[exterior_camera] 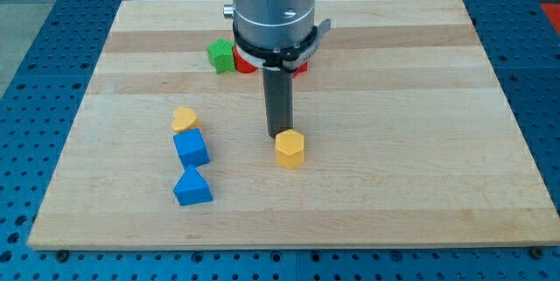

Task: Move the yellow hexagon towards the bottom center of the board

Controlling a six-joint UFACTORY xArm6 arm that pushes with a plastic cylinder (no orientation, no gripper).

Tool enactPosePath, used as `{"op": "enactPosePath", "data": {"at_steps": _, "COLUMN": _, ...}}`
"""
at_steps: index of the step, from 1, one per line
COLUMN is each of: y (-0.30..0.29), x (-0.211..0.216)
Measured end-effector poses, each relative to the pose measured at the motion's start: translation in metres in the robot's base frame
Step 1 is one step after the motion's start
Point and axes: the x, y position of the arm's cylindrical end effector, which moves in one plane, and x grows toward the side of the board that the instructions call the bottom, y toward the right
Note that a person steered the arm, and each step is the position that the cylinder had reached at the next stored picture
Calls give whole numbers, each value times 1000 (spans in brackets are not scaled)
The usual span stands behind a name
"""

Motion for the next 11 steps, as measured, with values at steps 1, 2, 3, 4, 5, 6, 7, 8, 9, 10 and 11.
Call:
{"op": "enactPosePath", "data": {"at_steps": 1, "y": 0, "x": 15}}
{"op": "enactPosePath", "data": {"at_steps": 2, "y": 0, "x": 14}}
{"op": "enactPosePath", "data": {"at_steps": 3, "y": 22, "x": -8}}
{"op": "enactPosePath", "data": {"at_steps": 4, "y": 25, "x": 11}}
{"op": "enactPosePath", "data": {"at_steps": 5, "y": 25, "x": 27}}
{"op": "enactPosePath", "data": {"at_steps": 6, "y": 23, "x": 47}}
{"op": "enactPosePath", "data": {"at_steps": 7, "y": 23, "x": 57}}
{"op": "enactPosePath", "data": {"at_steps": 8, "y": 37, "x": 58}}
{"op": "enactPosePath", "data": {"at_steps": 9, "y": 48, "x": 82}}
{"op": "enactPosePath", "data": {"at_steps": 10, "y": 47, "x": 88}}
{"op": "enactPosePath", "data": {"at_steps": 11, "y": 41, "x": 87}}
